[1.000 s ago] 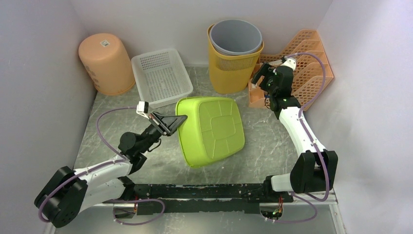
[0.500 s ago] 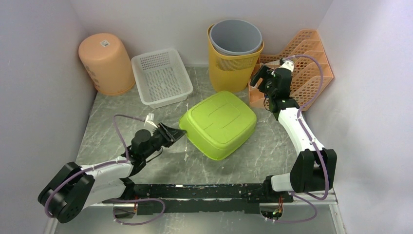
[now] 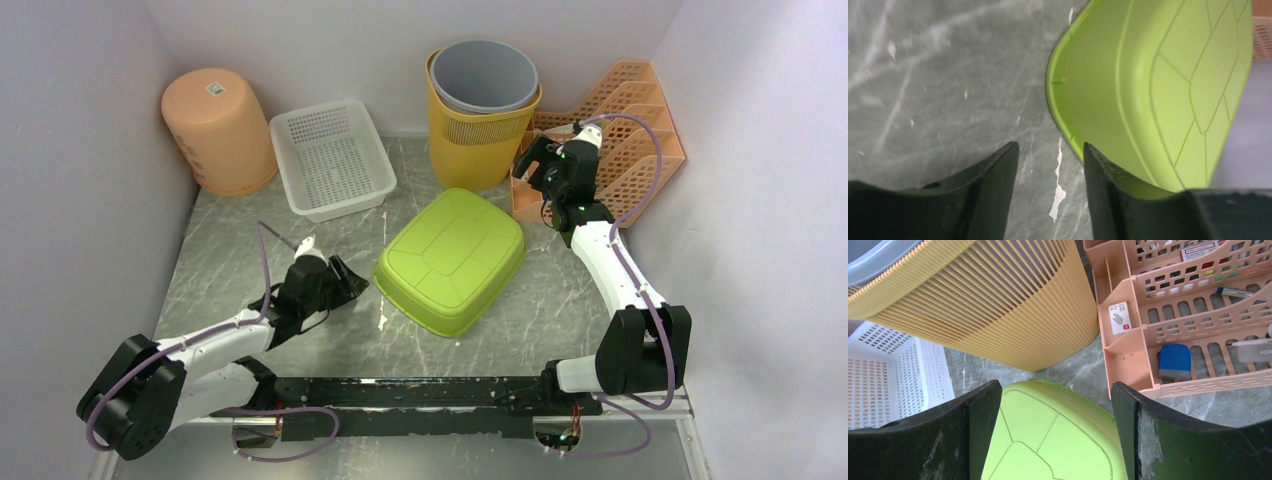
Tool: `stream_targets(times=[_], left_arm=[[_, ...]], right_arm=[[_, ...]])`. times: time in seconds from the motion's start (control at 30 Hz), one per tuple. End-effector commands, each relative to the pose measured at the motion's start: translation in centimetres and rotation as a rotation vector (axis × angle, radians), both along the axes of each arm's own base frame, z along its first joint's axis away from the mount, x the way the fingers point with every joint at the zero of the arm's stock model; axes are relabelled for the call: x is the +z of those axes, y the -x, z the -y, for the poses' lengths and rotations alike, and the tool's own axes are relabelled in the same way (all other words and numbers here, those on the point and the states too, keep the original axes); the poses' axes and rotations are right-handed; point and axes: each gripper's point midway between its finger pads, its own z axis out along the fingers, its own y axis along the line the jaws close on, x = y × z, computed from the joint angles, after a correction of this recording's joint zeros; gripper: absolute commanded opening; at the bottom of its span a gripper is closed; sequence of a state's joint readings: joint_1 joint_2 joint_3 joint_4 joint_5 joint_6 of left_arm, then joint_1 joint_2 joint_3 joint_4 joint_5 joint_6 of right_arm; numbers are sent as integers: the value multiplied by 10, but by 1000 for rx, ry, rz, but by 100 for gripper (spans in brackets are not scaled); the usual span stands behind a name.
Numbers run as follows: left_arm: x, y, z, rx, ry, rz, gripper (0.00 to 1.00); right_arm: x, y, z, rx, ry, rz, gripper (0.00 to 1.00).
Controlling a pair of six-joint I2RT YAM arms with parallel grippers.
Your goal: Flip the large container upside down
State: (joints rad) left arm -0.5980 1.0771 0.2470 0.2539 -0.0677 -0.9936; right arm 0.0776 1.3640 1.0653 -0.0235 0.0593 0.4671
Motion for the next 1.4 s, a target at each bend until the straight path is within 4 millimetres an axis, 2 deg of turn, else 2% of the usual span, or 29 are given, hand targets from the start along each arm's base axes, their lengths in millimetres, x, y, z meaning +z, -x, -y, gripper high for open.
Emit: stream_targets(times=[0.0,0.13,0.2,0.3,0.37,0.53,0.77,0.87,1.07,1.17,1.37], left_arm=[[37,-27,-10,-30,-214,95,65],[82,-57,-8,-106,-418,224,72],[104,-72,7,-235,-503,329,77],[112,-93,17,-397,-675,424,88],[115,-106,23,-476,-741,472,92],[122,-136,25,-588,-870,534,93],[111,-175,4,-599,-955,527,94],[93,-184,-3,-624,-945,481,93],[67,-183,-5,-654,-930,400,90],[55,-185,-13,-624,-957,362,89],[51,-190,-26,-535,-997,334,79]], right_arm=[[1,-1,-3,23,-9,7,82],[-4,-1,-9,46,-14,-5,82],[-6,-1,-11,56,-12,-12,82],[-10,-1,-13,65,-11,-18,82],[-12,-1,-15,71,-14,-22,82],[-15,0,-16,74,-14,-28,82],[-25,-2,-19,85,-27,-42,82],[-28,-2,-18,81,-23,-48,82],[-32,-4,-17,72,-22,-51,82],[-34,-4,-17,75,-24,-55,82],[-37,-3,-17,77,-17,-58,82]])
